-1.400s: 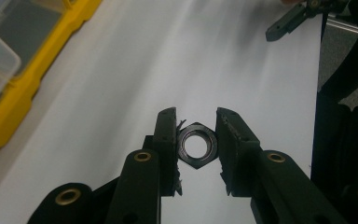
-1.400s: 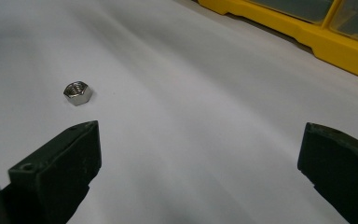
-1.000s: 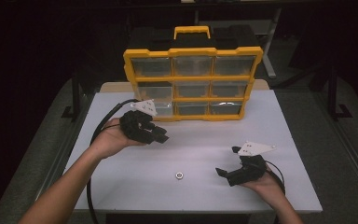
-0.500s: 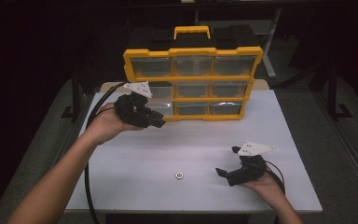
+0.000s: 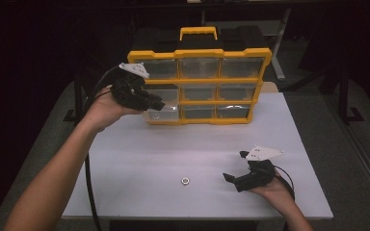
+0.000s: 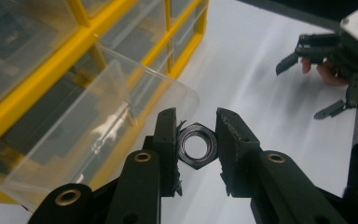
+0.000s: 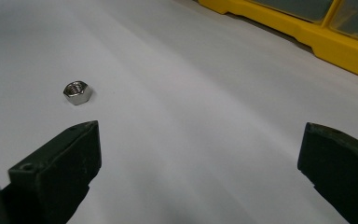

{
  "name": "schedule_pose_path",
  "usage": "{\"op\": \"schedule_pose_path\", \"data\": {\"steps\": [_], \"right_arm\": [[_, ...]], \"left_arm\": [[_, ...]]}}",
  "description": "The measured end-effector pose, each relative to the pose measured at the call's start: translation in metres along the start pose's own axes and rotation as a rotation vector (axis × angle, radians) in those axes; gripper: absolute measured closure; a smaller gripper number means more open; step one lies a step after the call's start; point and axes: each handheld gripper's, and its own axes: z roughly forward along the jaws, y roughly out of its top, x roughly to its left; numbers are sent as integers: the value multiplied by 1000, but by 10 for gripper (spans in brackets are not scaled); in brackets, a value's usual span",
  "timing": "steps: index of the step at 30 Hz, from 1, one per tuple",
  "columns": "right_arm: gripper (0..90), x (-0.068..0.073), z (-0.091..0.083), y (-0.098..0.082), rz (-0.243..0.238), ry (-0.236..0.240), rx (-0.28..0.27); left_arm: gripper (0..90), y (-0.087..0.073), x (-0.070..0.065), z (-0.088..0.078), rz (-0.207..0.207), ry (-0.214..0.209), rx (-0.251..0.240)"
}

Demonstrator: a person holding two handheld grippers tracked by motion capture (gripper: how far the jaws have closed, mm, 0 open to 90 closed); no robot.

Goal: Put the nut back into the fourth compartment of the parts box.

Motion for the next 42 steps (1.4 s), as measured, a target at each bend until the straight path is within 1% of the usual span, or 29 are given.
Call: {"op": "schedule_pose_path", "data": {"steps": [1, 4, 5, 6, 9, 12, 13, 16, 18, 19, 21, 22, 23, 26, 29, 31, 33, 35, 37, 39, 42], "right_arm": [[0, 0, 0, 0, 0, 0, 1], [0, 0, 0, 0, 2, 0, 0], [0, 0, -1, 0, 3, 0, 1], [0, 0, 0, 0, 2, 0, 0], [0, 0, -1, 0, 4, 0, 1], [0, 0, -1, -1, 2, 0, 0], [0, 0, -1, 0, 1, 0, 0], [0, 0, -1, 0, 3, 0, 1], [0, 0, -1, -1, 2, 1, 0], [0, 0, -1, -1, 2, 1, 0], [0, 0, -1, -1, 3, 1, 1], [0, 0, -1, -1, 3, 2, 0], [0, 0, -1, -1, 4, 2, -1], [0, -1, -1, -1, 4, 2, 0], [0, 0, -1, -1, 6, 3, 1], [0, 0, -1, -1, 3, 3, 0], [0, 0, -1, -1, 4, 3, 1], [0, 0, -1, -1, 4, 3, 1], [0, 0, -1, -1, 4, 3, 0], [0, 0, -1, -1, 4, 3, 1], [0, 0, -1, -1, 7, 2, 1]], "left_arm": [[708, 1, 3, 0, 5, 15, 11], [708, 2, 10, 2, -21, 23, 4], [708, 2, 13, 3, -20, 28, 11], [708, 2, 16, 4, -35, 31, 10], [708, 1, 23, 8, -41, 49, 24], [708, 1, 29, 11, -50, 66, 28], [708, 0, 31, 13, -60, 70, 29], [708, 0, 35, 17, -64, 93, 40], [707, -1, 38, 19, -66, 100, 52], [707, -1, 40, 21, -71, 107, 50], [706, -2, 43, 22, -71, 104, 63], [704, -3, 43, 23, -75, 114, 67], [703, -3, 44, 24, -70, 120, 71], [701, -4, 46, 24, -77, 117, 70], [696, -4, 47, 24, -84, 106, 66], [634, -4, 46, 23, -87, 110, 60], [598, -4, 46, 22, -88, 109, 48], [554, -4, 46, 20, -85, 109, 47], [510, -4, 44, 18, -88, 100, 35], [485, -4, 43, 15, -85, 91, 19], [444, -4, 38, 12, -83, 67, 9]]}}
